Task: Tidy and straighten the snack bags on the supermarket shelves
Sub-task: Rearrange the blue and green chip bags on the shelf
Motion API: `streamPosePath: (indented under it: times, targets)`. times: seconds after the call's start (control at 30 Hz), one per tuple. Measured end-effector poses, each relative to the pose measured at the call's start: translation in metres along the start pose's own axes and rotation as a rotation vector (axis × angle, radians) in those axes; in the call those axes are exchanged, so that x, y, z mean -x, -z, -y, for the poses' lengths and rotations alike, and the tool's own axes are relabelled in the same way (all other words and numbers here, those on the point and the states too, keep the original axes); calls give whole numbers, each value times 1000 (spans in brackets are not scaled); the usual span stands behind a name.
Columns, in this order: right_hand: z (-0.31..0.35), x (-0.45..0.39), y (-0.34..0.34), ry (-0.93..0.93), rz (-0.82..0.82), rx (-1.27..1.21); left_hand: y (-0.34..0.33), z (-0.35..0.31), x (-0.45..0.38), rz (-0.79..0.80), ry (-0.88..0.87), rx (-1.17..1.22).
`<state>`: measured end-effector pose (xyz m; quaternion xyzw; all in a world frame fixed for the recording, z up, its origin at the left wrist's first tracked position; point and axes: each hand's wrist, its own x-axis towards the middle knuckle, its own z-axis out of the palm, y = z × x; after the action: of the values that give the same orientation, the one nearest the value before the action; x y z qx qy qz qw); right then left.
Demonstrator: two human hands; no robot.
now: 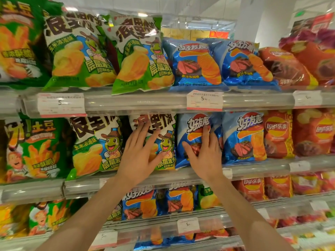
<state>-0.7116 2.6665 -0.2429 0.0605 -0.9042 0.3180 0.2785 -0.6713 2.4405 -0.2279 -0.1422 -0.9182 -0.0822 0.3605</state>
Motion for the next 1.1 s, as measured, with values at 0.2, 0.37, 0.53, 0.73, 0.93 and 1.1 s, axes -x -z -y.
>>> streamPosePath:
  times: [0.2, 0.37, 0.53, 0.73, 0.93, 1.1]
  targets:
    - [-2, 4, -2, -23, -25, -12, -1, -3, 1, 9, 7, 2]
    - [-2, 6, -9, -63, -80, 97, 0, -3, 2, 29, 9, 4]
    - [-2, 6, 2, -43, -10, 3, 9, -6, -1, 60, 56, 159]
    - [-3, 21, 36, -37, -62, -168, 35, -8, 7, -71, 275, 526]
    - [-13, 76, 40, -298, 19, -569, 42, -12, 68, -128, 580, 837]
    - [-12, 130, 14, -380, 216, -707, 44, -13, 134, -178, 804, 932]
